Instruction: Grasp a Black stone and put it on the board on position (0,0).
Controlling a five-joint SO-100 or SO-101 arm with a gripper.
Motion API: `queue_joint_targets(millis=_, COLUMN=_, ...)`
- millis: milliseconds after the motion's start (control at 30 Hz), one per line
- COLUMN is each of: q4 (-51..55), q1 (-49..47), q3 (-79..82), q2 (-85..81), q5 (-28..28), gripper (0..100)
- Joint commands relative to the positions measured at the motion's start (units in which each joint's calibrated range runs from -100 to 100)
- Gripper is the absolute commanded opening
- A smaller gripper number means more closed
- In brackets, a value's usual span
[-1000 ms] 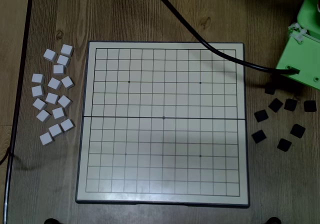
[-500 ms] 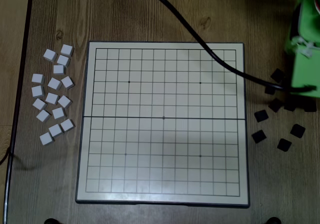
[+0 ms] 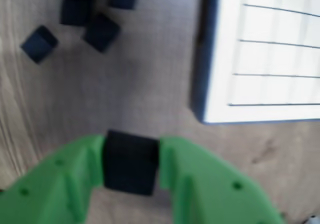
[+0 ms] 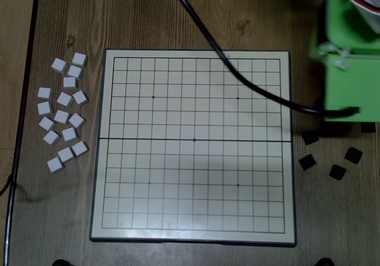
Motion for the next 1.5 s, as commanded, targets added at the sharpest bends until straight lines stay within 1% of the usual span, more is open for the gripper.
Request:
queue_joint_targets(millis=0, q4=1.31, q1=6.04, q3=-4.51, q2=-9.40, q5=4.05, gripper=6)
queue_joint_targets(millis=133, q4=1.97, q1=12.68, q3=-4.71, q2=-12.37, q5=8.06, gripper=6)
queue_joint_targets(millis=267, q4=2.63, q1=21.06, q3=-4.61, q2=-14.49, q5=13.77, gripper=6)
queue_joint_targets(millis=433, q4=2.30, q1=28.25, q3=-4.80, q2=-15.34, q5=18.80, gripper=6)
queue_joint_targets(millis=667, q4=0.24, q1=33.71, q3=-6.15, q2=-13.39, q5=22.56, gripper=6)
queue_joint_targets(millis=1000, q4=-1.75, q1=36.08, q3=-10.21, q2=-8.05, q5=22.76, gripper=6)
queue_joint_targets(millis=1133, q4=-2.08, q1=37.08, q3=-12.63, q2=-4.32, q5=21.10, gripper=6)
queue_joint_targets(millis=1367, q4=-2.74, q1=38.26, q3=-12.73, q2=-1.27, q5=16.12, gripper=6)
queue_joint_targets(millis=1467, q4=-3.40, q1=38.35, q3=-12.73, q2=-0.93, q5=15.87, gripper=6)
